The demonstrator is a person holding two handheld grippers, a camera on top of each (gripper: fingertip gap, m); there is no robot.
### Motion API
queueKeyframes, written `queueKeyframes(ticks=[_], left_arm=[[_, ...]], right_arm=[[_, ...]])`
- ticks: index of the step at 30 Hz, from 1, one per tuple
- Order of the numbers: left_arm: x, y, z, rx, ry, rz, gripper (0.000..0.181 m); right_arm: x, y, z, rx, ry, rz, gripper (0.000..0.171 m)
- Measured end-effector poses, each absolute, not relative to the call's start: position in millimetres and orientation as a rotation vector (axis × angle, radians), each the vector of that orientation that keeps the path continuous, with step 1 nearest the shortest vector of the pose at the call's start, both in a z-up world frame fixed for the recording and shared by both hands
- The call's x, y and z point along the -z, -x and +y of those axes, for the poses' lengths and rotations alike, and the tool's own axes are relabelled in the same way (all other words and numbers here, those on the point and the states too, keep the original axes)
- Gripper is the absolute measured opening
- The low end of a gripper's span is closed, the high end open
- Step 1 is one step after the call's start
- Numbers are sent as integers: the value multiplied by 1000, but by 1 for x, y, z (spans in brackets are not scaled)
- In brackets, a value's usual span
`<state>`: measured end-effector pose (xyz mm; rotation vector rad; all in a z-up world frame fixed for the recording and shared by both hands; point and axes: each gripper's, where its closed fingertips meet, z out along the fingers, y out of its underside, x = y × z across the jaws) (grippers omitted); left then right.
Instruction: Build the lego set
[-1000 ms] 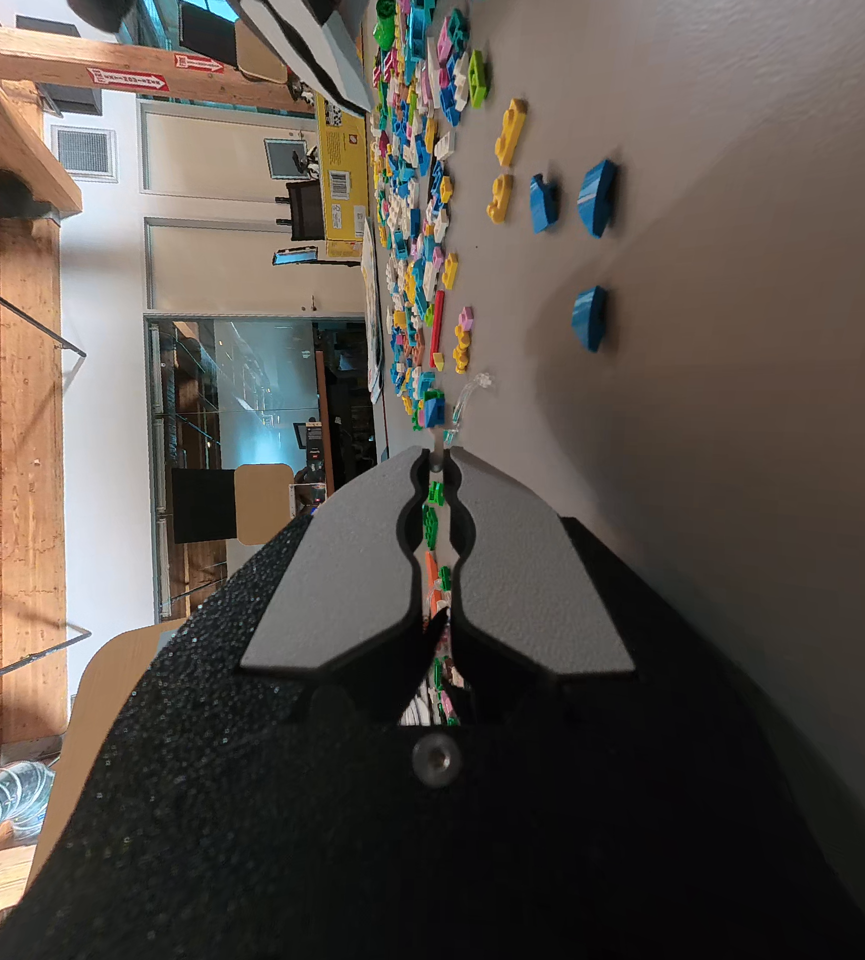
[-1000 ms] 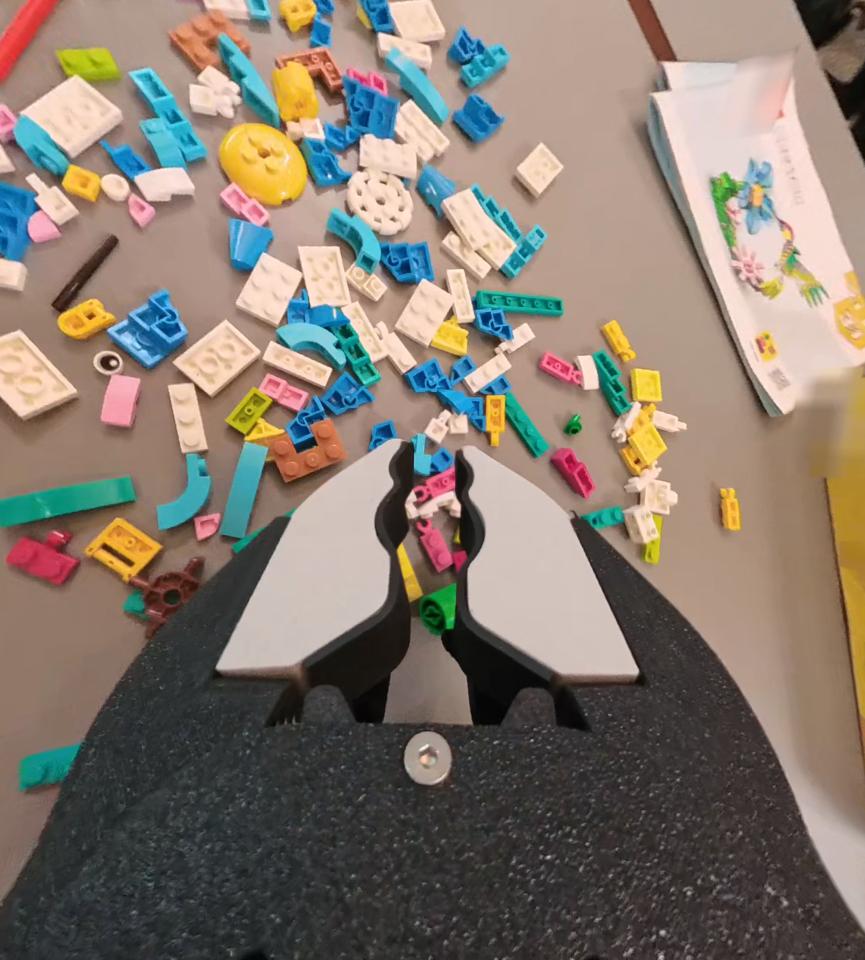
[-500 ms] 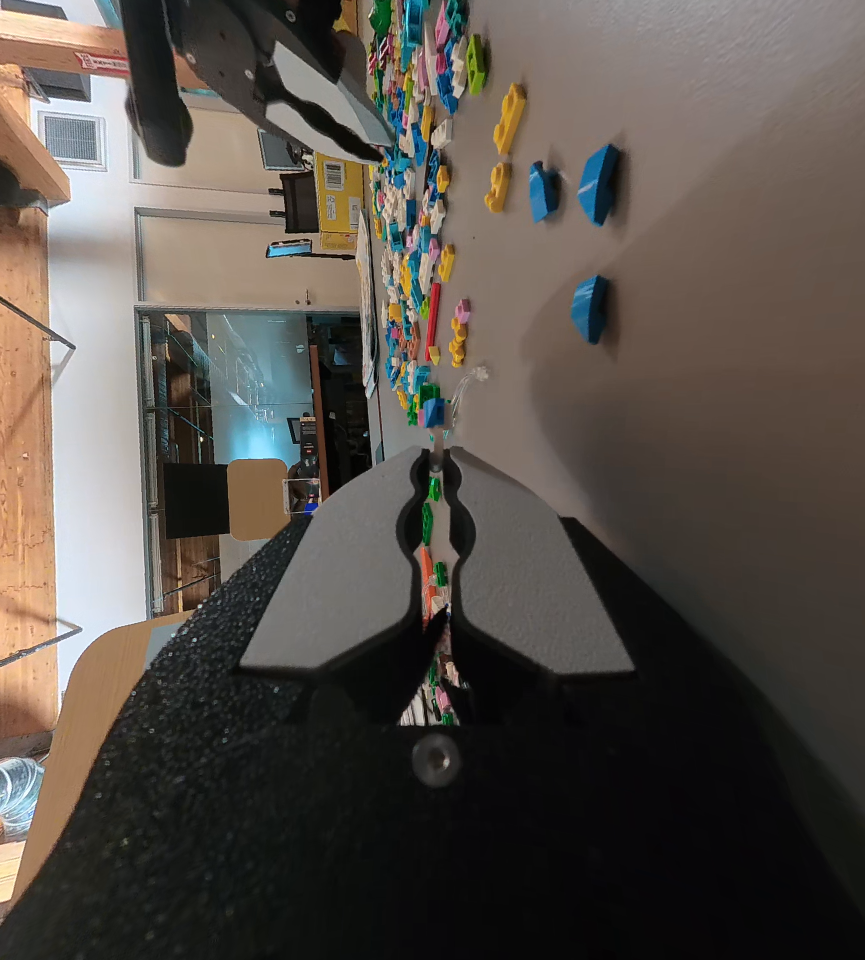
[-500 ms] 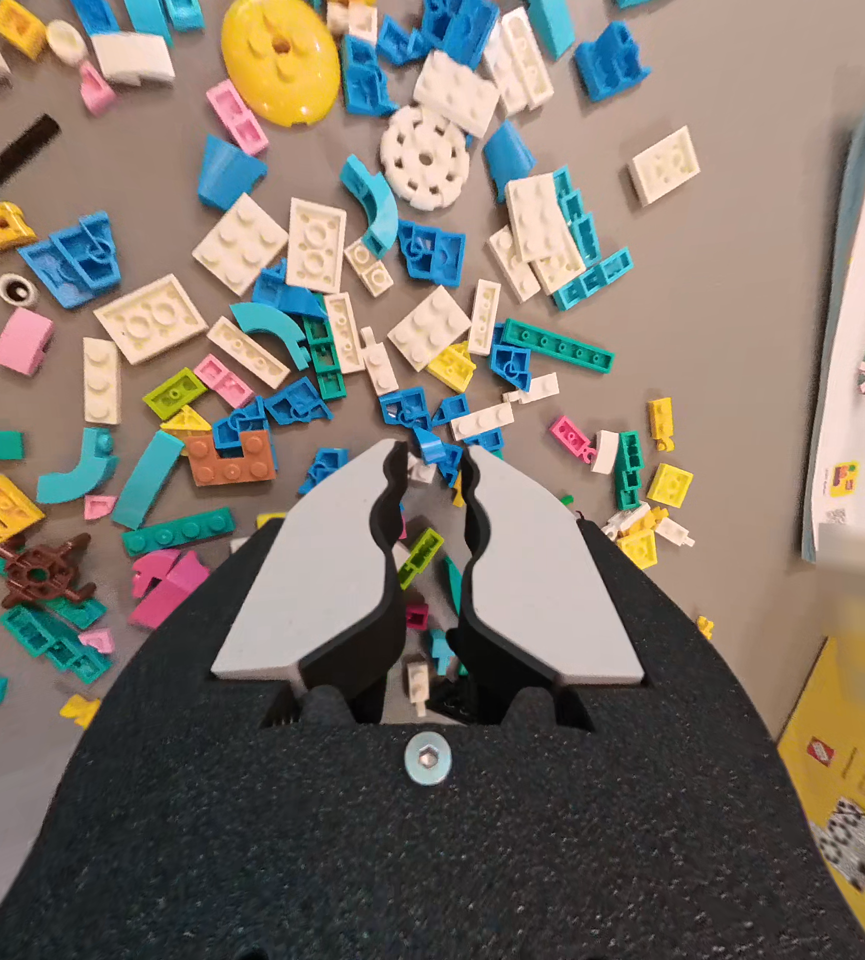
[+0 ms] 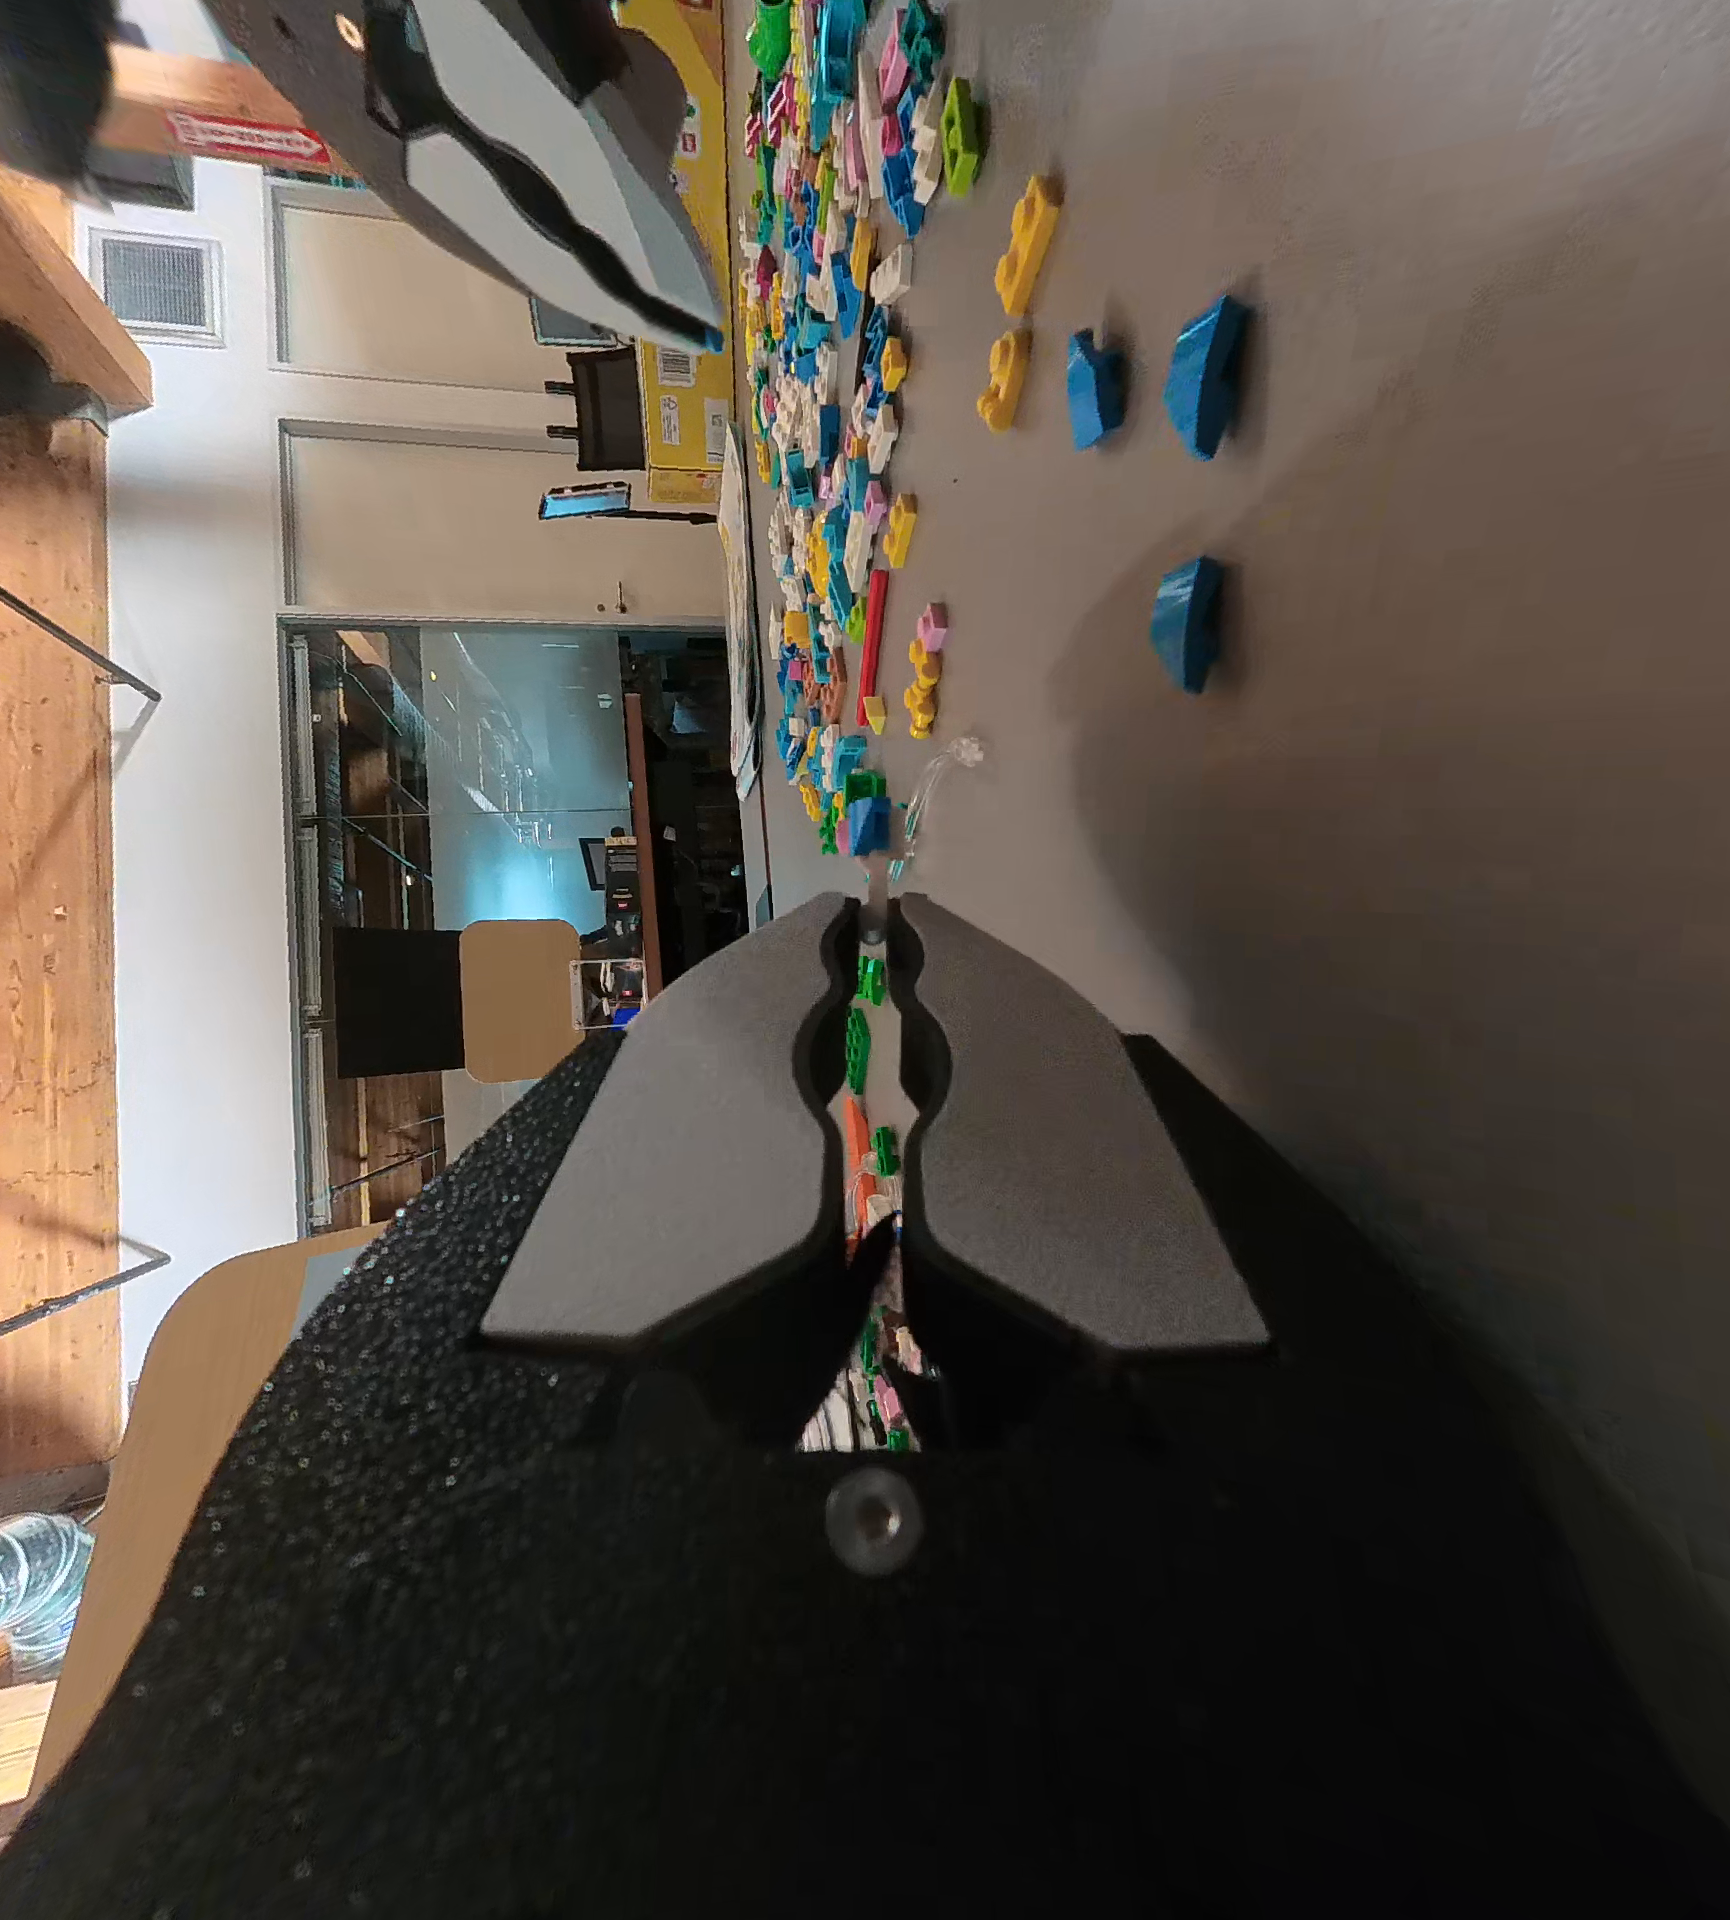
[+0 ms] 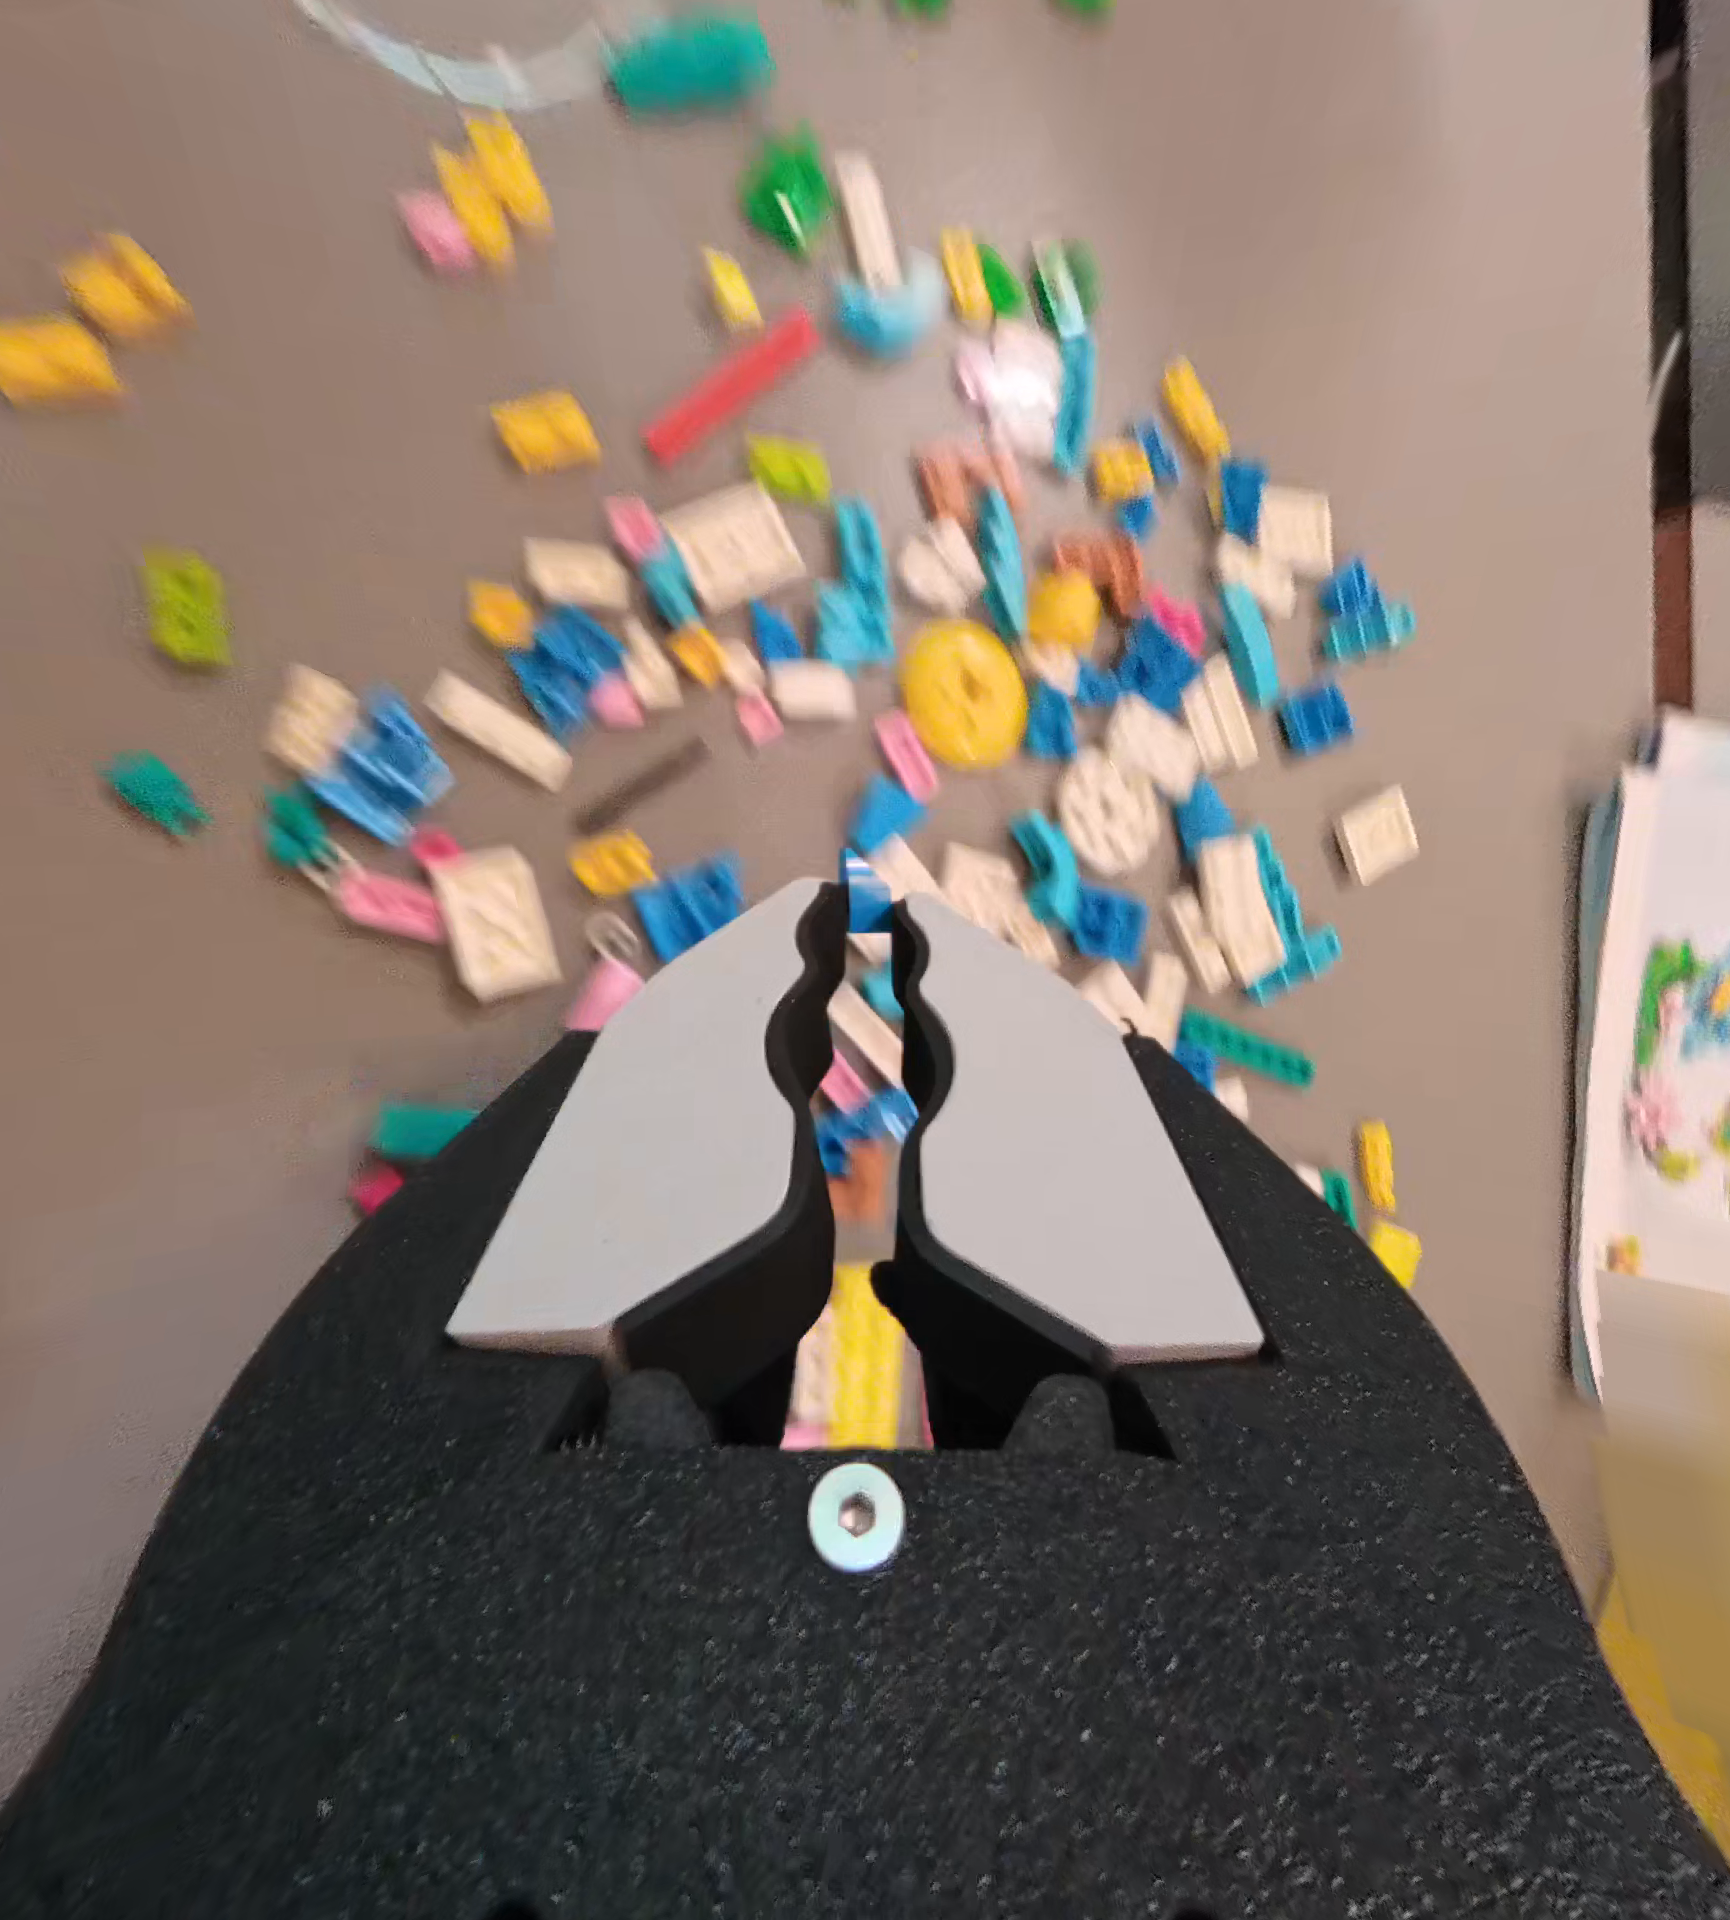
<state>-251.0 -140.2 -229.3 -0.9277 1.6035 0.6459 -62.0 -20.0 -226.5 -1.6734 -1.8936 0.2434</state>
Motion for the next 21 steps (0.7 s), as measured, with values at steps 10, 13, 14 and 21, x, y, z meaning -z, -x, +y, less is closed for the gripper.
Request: queueKeyframes(ticks=[10, 13, 14, 21], left_arm=[[227, 250, -142, -645, 917, 1599, 4], [227, 250, -142, -642, 915, 1599, 4], [227, 250, -142, -642, 913, 1598, 4], [227, 249, -143, -640, 911, 1598, 4]], right_arm=[[248, 188, -150, -446, 1444, -1964, 7], [249, 199, -155, -470, 1447, -1958, 7], [248, 202, -156, -483, 1452, -1949, 7], [246, 217, -159, -497, 1491, -1904, 7]])
